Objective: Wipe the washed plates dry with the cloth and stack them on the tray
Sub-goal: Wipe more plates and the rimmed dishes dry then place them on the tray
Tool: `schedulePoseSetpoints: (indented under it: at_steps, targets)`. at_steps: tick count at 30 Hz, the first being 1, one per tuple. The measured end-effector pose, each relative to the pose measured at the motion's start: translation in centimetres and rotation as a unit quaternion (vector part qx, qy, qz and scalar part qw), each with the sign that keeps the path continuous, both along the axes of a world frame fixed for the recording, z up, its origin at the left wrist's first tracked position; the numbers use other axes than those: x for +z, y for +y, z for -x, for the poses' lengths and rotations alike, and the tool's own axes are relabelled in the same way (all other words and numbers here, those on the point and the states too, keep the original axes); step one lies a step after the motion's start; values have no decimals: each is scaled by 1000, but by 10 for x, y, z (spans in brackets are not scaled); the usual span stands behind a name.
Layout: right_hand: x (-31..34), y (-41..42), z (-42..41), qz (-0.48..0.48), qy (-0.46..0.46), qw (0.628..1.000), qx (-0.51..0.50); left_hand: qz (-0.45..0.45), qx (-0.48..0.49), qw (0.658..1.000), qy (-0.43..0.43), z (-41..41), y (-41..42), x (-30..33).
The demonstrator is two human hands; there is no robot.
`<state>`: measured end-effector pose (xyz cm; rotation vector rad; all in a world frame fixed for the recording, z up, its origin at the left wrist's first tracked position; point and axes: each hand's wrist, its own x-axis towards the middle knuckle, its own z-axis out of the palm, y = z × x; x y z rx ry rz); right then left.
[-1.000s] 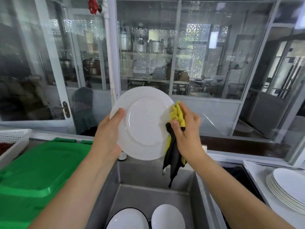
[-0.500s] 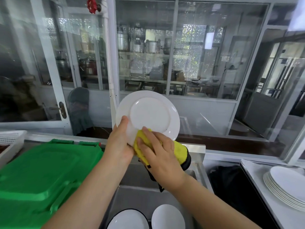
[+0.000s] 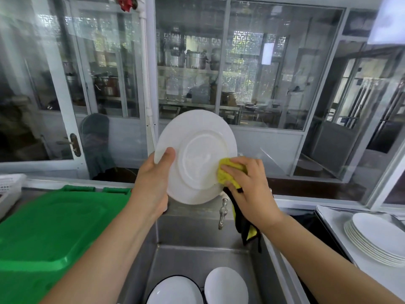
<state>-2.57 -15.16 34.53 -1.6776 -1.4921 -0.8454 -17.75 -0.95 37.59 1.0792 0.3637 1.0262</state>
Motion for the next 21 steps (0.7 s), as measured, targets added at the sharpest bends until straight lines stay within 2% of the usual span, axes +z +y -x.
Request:
schedulePoseSetpoints:
  at_steps: [6, 12, 17, 21]
  targets:
    - [23, 33, 35, -55, 0, 998, -22, -6, -42, 999, 29, -3, 0, -19]
    - [-13, 28, 63, 40, -51, 997, 28, 15, -60, 998, 17, -3, 10, -32]
    - [-34, -13, 43, 88, -34, 995, -20, 26, -56, 997, 39, -11, 15, -41]
    - [-23, -30, 21, 79, -29, 992, -92, 17, -93, 994, 61, -24, -3, -47]
